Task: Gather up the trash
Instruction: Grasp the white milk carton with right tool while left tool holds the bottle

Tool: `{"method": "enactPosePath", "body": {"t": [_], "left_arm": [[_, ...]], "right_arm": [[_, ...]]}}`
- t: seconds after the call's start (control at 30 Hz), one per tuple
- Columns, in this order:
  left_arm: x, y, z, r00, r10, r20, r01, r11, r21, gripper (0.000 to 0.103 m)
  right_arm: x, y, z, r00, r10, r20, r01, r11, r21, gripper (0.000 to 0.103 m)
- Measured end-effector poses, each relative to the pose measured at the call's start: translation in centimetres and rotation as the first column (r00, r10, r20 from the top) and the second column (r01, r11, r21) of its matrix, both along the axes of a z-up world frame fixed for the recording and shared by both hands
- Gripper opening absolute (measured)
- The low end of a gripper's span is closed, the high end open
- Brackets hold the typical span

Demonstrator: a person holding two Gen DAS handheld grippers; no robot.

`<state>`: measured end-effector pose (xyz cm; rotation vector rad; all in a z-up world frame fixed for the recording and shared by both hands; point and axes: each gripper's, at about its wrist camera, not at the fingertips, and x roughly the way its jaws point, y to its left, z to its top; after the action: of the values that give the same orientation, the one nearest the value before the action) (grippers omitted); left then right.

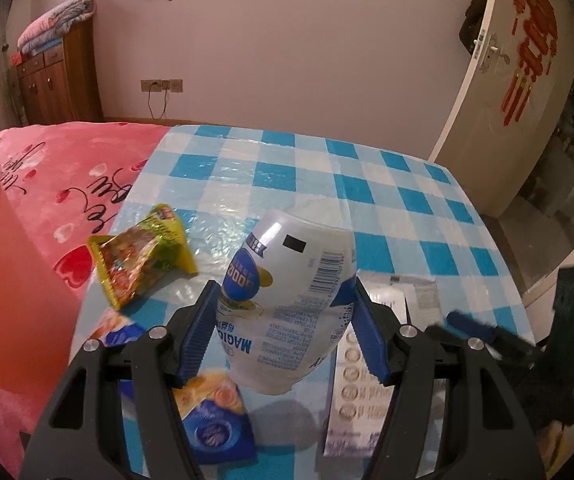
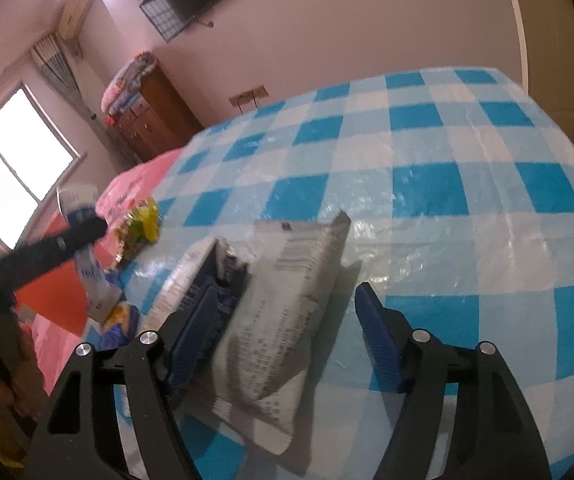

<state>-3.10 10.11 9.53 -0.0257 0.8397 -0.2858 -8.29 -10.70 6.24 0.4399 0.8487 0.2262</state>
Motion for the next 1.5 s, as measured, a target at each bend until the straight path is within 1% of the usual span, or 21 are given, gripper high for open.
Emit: {"method": "enactPosePath", "body": {"t": [0.1, 0.13, 0.17, 0.3, 0.37, 0.4, 0.5, 0.53, 0.67, 0.83, 0.93, 1.0, 1.13, 1.23, 1.33, 1.43, 1.5], "left_arm": [[-0.9, 0.5, 0.1, 1.0, -0.003, 0.004, 0.003, 1.0, 0.002, 0.065], [-1.3, 0.8, 0.1, 1.0, -0.003, 0.009, 0.002, 1.0, 0.01, 0.065], [-1.6, 1.0, 0.2, 1.0, -0.004, 0.012, 0.004, 1.0, 0.011, 0.065], [-2.8, 2.4, 0.5, 1.0, -0.003, 0.015, 0.003, 1.0, -0.003, 0.065], [-3.1, 3.0, 0.6, 1.0, -0.002, 0.012, 0.002, 1.0, -0.011, 0.065], [-3.3, 3.4, 0.6, 1.0, -0.001, 0.011, 0.001, 1.0, -0.016, 0.065], [-3.9, 4.3, 0.4, 1.0, 0.002, 0.009, -0.002, 1.0, -0.024, 0.065], [-4.2, 4.8, 0.4, 1.0, 0.005, 0.008, -0.005, 1.0, -0.029, 0.065], [-4.8, 6.0, 0.0, 1.0, 0.008, 0.001, -0.008, 0.999, -0.05, 0.065], [-5.6, 7.1, -0.6, 1.0, 0.003, -0.012, -0.004, 0.998, -0.07, 0.065], [-6.0, 7.5, -0.9, 1.0, -0.002, -0.02, 0.001, 0.997, -0.077, 0.065], [-6.3, 7.7, -1.1, 1.0, -0.006, -0.026, 0.004, 0.997, -0.082, 0.065], [-6.8, 7.9, -1.5, 0.999, -0.016, -0.036, 0.012, 0.996, -0.086, 0.065], [-7.2, 7.7, -1.6, 0.999, -0.025, -0.042, 0.022, 0.996, -0.087, 0.065], [-7.7, 7.7, -1.7, 0.998, -0.034, -0.047, 0.03, 0.996, -0.088, 0.065], [-8.4, 7.6, -1.8, 0.998, -0.037, -0.047, 0.033, 0.996, -0.083, 0.065], [-8.9, 7.8, -1.8, 0.998, -0.035, -0.048, 0.031, 0.996, -0.085, 0.065]], "right_arm": [[-0.9, 0.6, 1.2, 1.0, 0.009, 0.023, -0.01, 0.999, 0.052, 0.072], [-1.2, 1.1, 1.6, 1.0, 0.014, 0.028, -0.016, 0.998, 0.06, 0.077], [-1.3, 1.5, 1.9, 0.999, 0.018, 0.031, -0.019, 0.998, 0.056, 0.081], [-1.5, 4.7, 2.4, 0.997, 0.075, 0.03, -0.075, 0.997, 0.018, 0.081], [-1.4, 6.2, 2.3, 0.996, 0.091, 0.021, -0.091, 0.996, -0.004, 0.085], [-1.4, 6.9, 2.3, 0.995, 0.097, 0.02, -0.097, 0.995, -0.02, 0.087], [-1.1, 8.8, 2.2, 0.994, 0.104, 0.02, -0.102, 0.991, -0.084, 0.087], [-0.9, 9.6, 2.2, 0.995, 0.1, 0.02, -0.097, 0.988, -0.123, 0.087], [0.0, 11.2, 1.7, 0.996, 0.086, 0.005, -0.083, 0.972, -0.221, 0.088], [0.8, 12.4, 0.5, 0.994, 0.104, -0.027, -0.107, 0.946, -0.306, 0.088], [0.6, 12.4, 0.4, 0.994, 0.11, -0.021, -0.11, 0.917, -0.383, 0.088], [0.4, 11.9, 0.5, 0.995, 0.101, -0.015, -0.098, 0.91, -0.404, 0.088], [0.0, 10.4, 0.9, 0.997, 0.074, -0.01, -0.072, 0.91, -0.407, 0.088], [-0.3, 10.1, 1.1, 0.997, 0.077, -0.009, -0.074, 0.909, -0.411, 0.088], [-0.7, 10.7, 1.2, 0.996, 0.091, 0.008, -0.077, 0.884, -0.462, 0.088], [-1.1, 11.5, 1.2, 0.992, 0.123, 0.023, -0.093, 0.851, -0.517, 0.088], [-1.2, 12.0, 0.9, 0.99, 0.142, 0.024, -0.106, 0.83, -0.547, 0.086]]}}
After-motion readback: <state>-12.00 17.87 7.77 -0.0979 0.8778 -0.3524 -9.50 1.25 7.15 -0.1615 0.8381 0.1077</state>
